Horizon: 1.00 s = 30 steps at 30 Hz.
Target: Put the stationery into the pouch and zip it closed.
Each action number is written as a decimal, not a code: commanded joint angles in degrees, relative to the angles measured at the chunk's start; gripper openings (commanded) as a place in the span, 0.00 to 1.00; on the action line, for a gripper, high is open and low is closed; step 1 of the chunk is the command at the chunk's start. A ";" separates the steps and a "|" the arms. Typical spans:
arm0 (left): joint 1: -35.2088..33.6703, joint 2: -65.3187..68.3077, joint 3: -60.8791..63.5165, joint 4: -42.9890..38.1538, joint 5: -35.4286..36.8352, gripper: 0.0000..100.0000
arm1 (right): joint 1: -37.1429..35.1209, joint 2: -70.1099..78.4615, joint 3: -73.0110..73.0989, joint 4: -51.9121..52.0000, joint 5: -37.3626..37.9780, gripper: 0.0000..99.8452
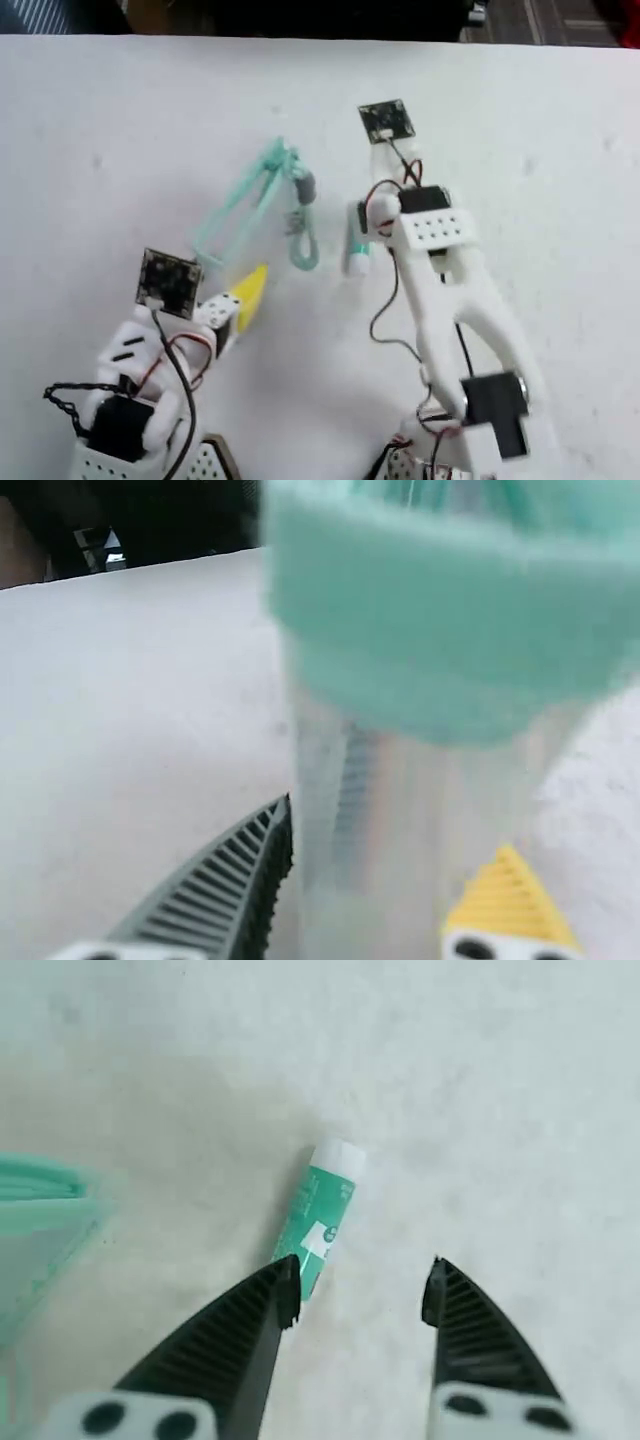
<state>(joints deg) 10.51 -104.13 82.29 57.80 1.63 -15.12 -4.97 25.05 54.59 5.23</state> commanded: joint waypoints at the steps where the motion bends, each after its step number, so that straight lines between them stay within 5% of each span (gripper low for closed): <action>1: -2.24 -0.57 -1.76 -1.41 -0.18 0.24 | -0.13 3.74 -2.55 -3.21 -0.53 0.19; 12: -2.33 -0.57 -1.93 -1.41 -0.18 0.24 | -6.02 8.40 -2.64 -7.96 -4.57 0.19; 21: -2.33 -0.57 -1.67 -1.41 -0.18 0.24 | 0.04 21.58 -9.58 -7.78 -4.92 0.19; 26: -2.33 -0.57 -1.67 -1.41 -0.18 0.24 | 0.48 24.40 -14.51 -2.95 -4.84 0.01; 30: -2.15 -0.57 -1.67 -1.41 -0.18 0.24 | 2.42 23.52 -14.42 -2.59 -4.92 0.02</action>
<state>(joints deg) 8.75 -104.13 82.29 57.80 1.63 -13.71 19.47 12.84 51.34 0.57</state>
